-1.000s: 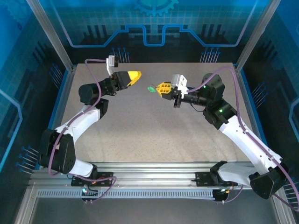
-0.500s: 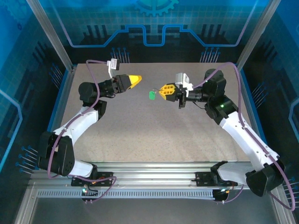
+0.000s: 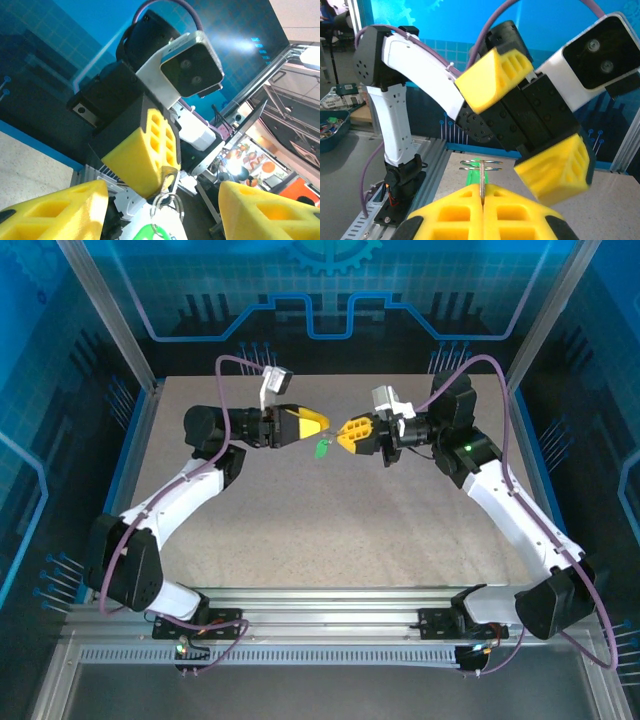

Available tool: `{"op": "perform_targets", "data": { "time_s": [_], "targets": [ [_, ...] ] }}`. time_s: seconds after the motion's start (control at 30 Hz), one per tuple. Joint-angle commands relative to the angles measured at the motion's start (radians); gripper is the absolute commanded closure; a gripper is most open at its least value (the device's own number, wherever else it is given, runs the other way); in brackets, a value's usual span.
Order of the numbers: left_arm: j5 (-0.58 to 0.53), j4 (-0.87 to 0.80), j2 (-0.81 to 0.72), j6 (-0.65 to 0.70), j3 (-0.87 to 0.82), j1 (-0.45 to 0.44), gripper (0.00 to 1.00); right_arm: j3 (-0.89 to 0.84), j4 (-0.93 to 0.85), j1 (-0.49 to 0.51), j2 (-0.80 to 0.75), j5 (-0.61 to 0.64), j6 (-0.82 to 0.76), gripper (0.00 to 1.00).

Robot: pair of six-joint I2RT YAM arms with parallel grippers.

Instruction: Remove the keys from the keyring

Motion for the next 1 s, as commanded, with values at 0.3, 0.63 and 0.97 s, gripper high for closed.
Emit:
{"op": "perform_targets", "data": {
  "time_s": [0.3,0.63,0.97],
  "targets": [
    [0.070,0.150,0.054,-0.132,0.071,-0.037,0.63,0.037,-0.004,-0.015,0.011,-0.035,0.027,1.00],
    [0.052,0.230,0.072,-0.191,0.077,-0.035,0.95,0.029,0.001,-0.022,0.002,-0.005,0.027,1.00],
    [-0.083,0.225,0.033,-0.147,0.022,0.012,1.00,-0.071,0.149,-0.028,-0.054,0.106,0.058,1.00]
  ]
}}
